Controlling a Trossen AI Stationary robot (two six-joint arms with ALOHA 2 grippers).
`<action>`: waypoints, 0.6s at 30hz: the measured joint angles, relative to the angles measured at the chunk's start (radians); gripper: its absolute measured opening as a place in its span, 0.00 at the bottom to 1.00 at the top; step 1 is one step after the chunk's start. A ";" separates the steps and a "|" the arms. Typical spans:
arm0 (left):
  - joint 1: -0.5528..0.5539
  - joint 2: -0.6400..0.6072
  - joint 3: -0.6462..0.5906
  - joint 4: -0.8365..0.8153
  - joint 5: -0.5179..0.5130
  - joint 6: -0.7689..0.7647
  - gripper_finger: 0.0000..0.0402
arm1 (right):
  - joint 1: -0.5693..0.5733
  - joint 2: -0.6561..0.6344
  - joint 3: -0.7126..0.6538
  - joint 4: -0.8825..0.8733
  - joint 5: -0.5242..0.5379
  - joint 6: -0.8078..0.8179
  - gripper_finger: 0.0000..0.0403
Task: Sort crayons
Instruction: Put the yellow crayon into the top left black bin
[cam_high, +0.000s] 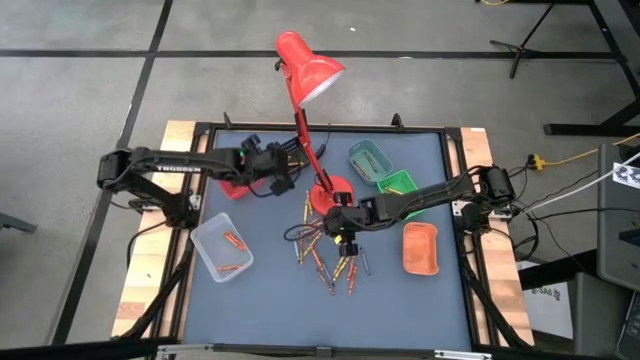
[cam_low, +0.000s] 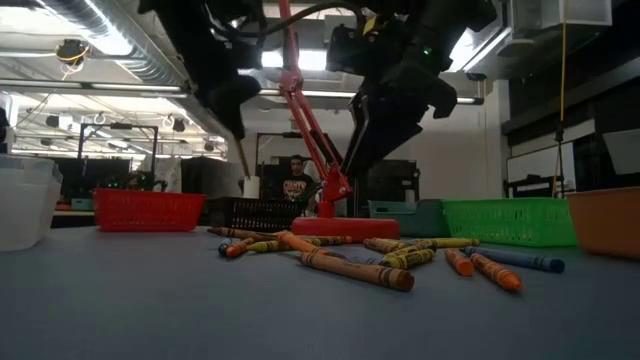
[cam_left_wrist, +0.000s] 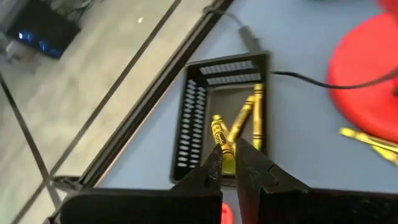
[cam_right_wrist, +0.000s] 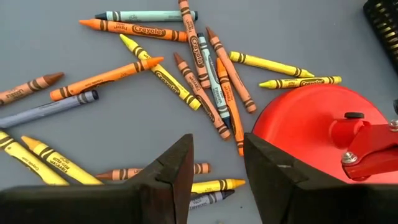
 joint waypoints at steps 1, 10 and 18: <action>0.016 0.000 0.000 0.000 0.012 0.000 0.01 | 0.000 0.000 0.000 0.000 0.000 0.000 0.34; 0.079 0.000 0.000 0.000 0.066 -0.005 0.01 | 0.000 0.000 0.000 -0.049 0.000 -0.003 0.34; 0.079 0.000 0.000 0.000 0.066 -0.005 0.02 | 0.000 0.000 0.000 -0.207 0.000 -0.005 0.34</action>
